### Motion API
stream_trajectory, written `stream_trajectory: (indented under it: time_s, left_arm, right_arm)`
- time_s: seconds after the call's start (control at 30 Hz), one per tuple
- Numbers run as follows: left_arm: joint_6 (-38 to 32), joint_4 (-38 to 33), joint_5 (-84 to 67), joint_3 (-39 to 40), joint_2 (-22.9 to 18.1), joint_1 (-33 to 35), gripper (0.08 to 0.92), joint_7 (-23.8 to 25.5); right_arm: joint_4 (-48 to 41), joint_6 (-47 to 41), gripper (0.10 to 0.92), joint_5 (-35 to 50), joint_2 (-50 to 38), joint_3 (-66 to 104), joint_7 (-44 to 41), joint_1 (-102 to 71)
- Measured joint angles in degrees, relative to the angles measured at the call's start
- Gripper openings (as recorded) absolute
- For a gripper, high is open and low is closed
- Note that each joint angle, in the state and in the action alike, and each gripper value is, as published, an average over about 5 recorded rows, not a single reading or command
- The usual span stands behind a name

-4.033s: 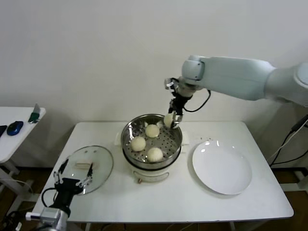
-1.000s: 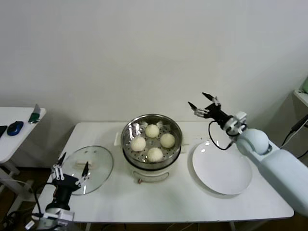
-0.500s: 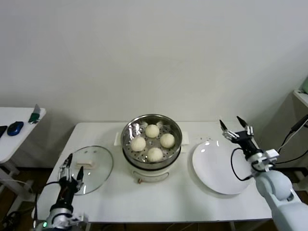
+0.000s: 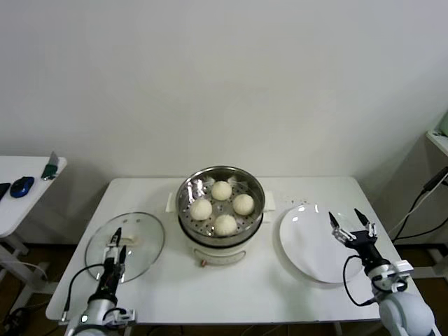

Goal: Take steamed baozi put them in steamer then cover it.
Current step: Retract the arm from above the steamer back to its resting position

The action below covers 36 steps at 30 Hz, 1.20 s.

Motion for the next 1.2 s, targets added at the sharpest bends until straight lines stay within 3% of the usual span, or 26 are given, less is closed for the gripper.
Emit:
stream_trajectory:
  time_s: [0.6,1.2]
  left_arm:
    - [-3.43,16.83,5.61,-0.64,0.88,-11.01,0.823,-3.04]
    - [-4.0,25.14,4.99,0.09,1.68,-18.43,0.823,-5.05]
  right_arm:
    - [-0.69,-0.29,0.823,-4.22,3.6,1.23,-1.69,-2.25]
    - [-1.92,0.12,0.823,-6.24,5.29,1.74,-3.09,-2.6]
